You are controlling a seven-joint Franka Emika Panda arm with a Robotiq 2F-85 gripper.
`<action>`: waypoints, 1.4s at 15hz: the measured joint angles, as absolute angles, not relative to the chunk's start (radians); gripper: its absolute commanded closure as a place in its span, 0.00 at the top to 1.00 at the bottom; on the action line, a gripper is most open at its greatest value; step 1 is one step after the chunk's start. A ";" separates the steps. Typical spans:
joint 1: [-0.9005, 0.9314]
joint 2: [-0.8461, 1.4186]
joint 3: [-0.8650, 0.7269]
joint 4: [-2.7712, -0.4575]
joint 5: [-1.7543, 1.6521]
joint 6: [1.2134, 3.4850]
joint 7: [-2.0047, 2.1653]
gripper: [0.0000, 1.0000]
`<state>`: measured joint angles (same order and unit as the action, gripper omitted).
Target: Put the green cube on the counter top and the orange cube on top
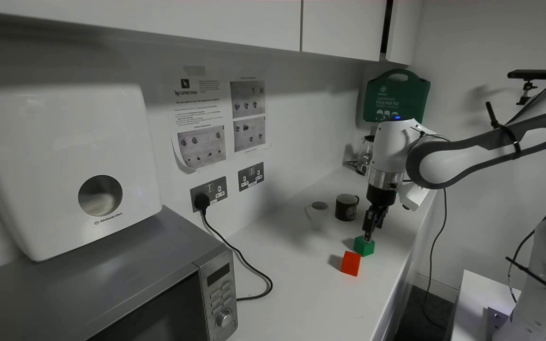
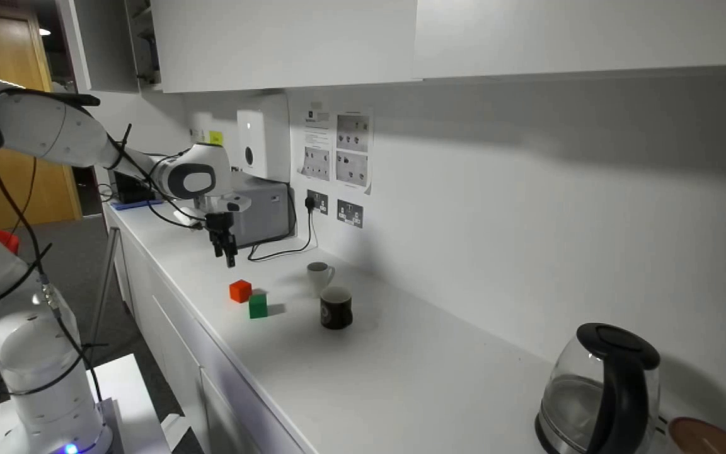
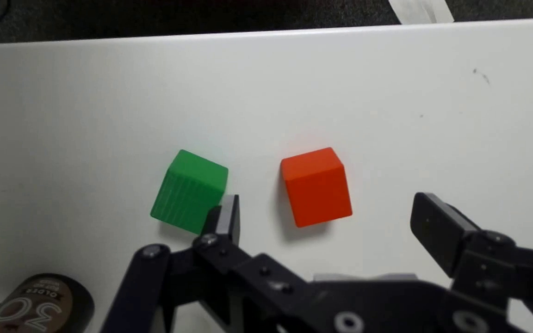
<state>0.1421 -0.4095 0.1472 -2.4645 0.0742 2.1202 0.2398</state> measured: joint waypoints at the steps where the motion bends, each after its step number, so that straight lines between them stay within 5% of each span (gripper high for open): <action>1: 0.150 -0.405 0.153 -2.464 0.074 2.120 0.223 1.00; 21: 0.155 -0.075 0.171 -2.281 0.025 2.146 0.095 1.00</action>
